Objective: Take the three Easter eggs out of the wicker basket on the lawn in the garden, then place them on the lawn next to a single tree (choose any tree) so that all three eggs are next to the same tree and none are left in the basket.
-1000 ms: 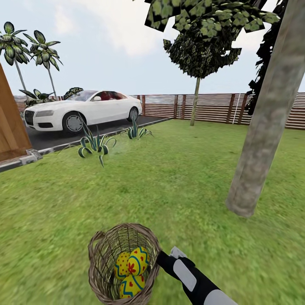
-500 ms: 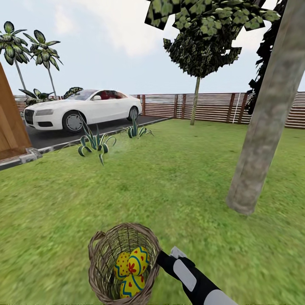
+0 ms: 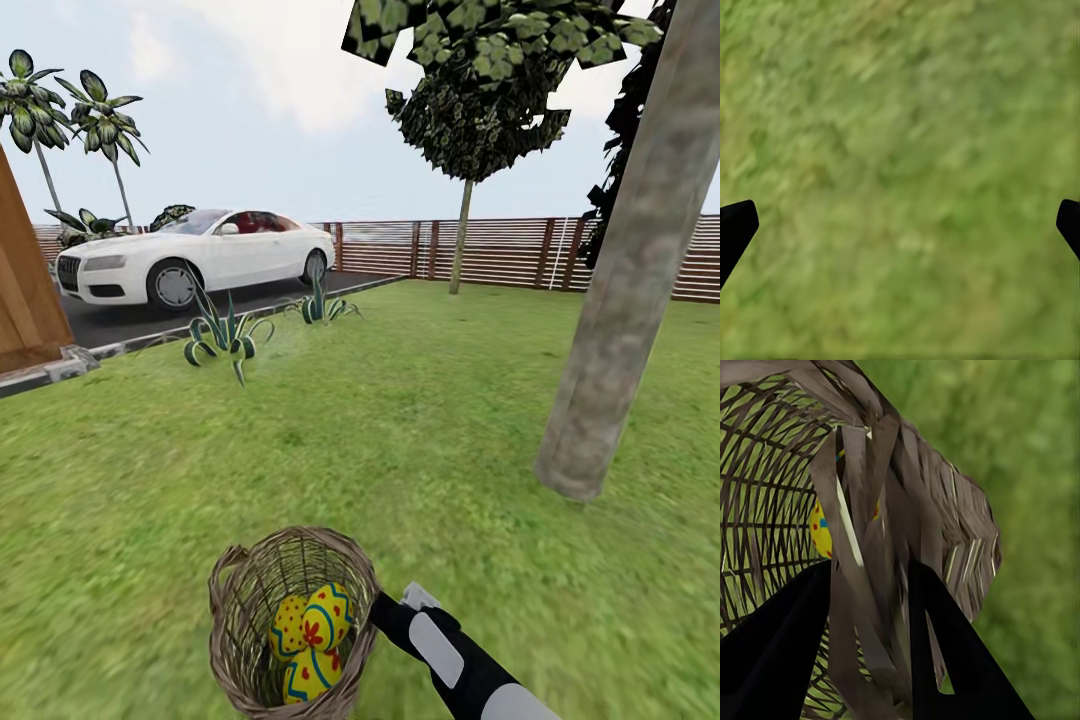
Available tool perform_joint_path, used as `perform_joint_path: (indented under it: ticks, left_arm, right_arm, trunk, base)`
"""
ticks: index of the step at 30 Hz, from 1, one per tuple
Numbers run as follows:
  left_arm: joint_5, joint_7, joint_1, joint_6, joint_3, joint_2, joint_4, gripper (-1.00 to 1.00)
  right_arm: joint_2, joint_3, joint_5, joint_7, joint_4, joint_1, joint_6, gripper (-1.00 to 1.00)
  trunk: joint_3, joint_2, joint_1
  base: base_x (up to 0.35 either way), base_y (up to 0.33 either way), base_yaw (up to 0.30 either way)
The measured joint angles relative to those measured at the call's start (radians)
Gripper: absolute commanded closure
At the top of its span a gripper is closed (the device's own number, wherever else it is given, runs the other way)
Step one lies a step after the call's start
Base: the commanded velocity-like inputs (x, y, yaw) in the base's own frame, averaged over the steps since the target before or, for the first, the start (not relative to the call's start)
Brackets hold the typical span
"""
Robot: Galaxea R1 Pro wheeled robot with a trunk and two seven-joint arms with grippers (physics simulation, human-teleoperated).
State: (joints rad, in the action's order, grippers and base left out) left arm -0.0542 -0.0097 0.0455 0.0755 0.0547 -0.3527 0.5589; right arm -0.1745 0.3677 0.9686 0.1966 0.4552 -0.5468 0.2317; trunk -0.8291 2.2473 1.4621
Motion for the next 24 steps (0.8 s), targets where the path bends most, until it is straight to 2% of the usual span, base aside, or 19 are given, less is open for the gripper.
perform_joint_path:
  ticks: [4, 7, 12, 24]
  left_arm:
    - [0.000, 0.000, 0.000, 0.000, 0.000, 0.000, 0.000, -1.00]
    - [0.000, 0.000, 0.000, 0.000, 0.000, 0.000, 0.000, -1.00]
    - [0.000, 0.000, 0.000, 0.000, 0.000, -0.001, 0.000, -1.00]
    - [0.000, 0.000, 0.000, 0.000, -0.001, 0.000, 0.000, -1.00]
  right_arm:
    - [0.000, -0.001, 0.001, 0.000, 0.000, 0.000, -0.001, 1.00]
    - [0.000, 0.001, 0.017, 0.001, 0.004, -0.002, -0.003, 1.00]
    - [0.000, 0.003, 0.005, 0.002, 0.040, -0.002, 0.023, 1.00]
    - [0.000, 0.005, 0.007, 0.003, 0.040, -0.002, 0.022, 1.00]
  trunk:
    - [-0.012, 0.028, 0.015]
    - [-0.022, 0.049, 0.027]
    - [-0.037, 0.084, 0.046]
    - [-0.037, 0.085, 0.046]
  base:
    - [0.000, 0.000, 0.000]
    - [0.000, 0.000, 0.000]
    - [0.000, 0.000, 0.000]
    - [0.000, 0.000, 0.000]
